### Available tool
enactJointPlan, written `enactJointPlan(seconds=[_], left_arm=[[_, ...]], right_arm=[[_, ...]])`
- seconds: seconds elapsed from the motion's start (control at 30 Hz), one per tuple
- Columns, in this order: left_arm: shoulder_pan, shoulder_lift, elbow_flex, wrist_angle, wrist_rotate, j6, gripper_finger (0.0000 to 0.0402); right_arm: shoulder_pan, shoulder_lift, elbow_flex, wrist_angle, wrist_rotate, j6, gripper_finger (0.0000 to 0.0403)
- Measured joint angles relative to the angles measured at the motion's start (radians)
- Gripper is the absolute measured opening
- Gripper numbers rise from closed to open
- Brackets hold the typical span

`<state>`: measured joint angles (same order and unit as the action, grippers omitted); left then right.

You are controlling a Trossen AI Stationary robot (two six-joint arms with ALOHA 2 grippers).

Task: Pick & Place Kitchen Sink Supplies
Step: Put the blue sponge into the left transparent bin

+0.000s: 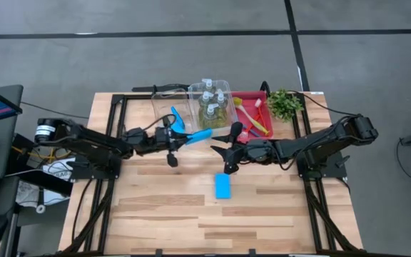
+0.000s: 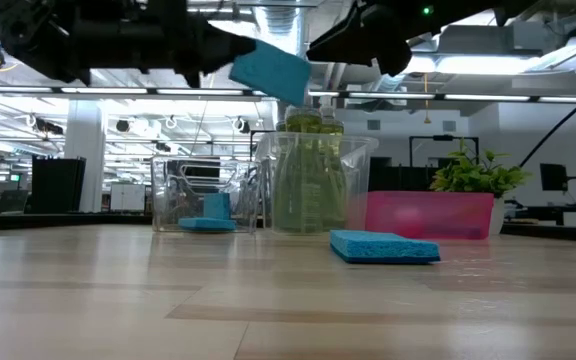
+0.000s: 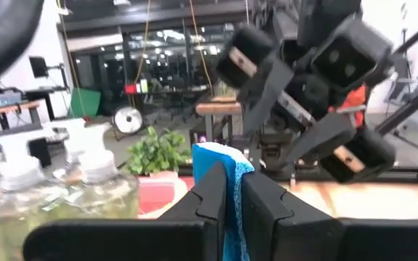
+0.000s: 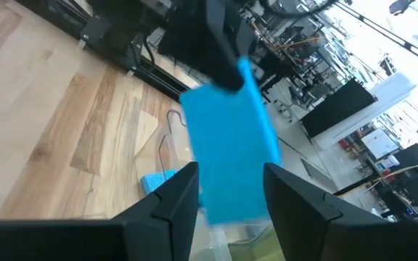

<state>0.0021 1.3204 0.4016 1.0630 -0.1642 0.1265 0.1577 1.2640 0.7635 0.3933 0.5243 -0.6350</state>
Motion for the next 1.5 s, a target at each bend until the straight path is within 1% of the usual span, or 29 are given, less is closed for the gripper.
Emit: enactJointPlan(seconds=[0.23,0.4,0.53,0.63,0.73,0.83,0.93,1.0,1.03,1.5], left_arm=[[0.000,-0.234,-0.133,-0.025,-0.007,0.000,0.0030],[0.000,-0.388,-0.228,-0.030,-0.108,0.000,0.0030],[0.000,-0.457,-0.275,-0.031,-0.180,-0.010,0.0030],[0.000,-0.467,-0.288,-0.032,-0.229,-0.011,0.0030],[0.000,-0.454,-0.289,-0.031,-0.317,-0.011,0.0030],[0.000,-0.434,-0.289,-0.031,-0.460,-0.012,0.0030],[0.000,-0.410,-0.289,-0.030,-0.609,-0.056,0.0030],[0.000,-0.396,-0.289,-0.029,-0.687,-0.085,0.0032],[0.000,-0.390,-0.289,-0.028,-0.707,-0.092,0.0034],[0.000,-0.375,-0.288,-0.023,-0.722,-0.109,0.0081]], right_arm=[[0.000,0.000,0.000,-0.003,0.000,0.000,0.0152],[0.000,0.000,0.000,0.002,0.000,0.011,0.0152],[0.000,0.000,0.000,0.005,-0.001,0.013,0.0149],[0.000,0.000,0.000,0.006,-0.002,0.015,0.0149],[0.000,0.000,0.000,0.006,-0.002,0.015,0.0151],[0.000,0.000,0.000,0.005,-0.002,0.015,0.0153],[0.000,0.000,0.000,0.005,-0.003,0.015,0.0153],[0.000,0.000,0.000,0.005,-0.003,0.015,0.0151],[0.000,0.000,0.000,0.005,-0.003,0.015,0.0150],[0.000,0.000,0.000,0.005,-0.003,0.016,0.0153]])
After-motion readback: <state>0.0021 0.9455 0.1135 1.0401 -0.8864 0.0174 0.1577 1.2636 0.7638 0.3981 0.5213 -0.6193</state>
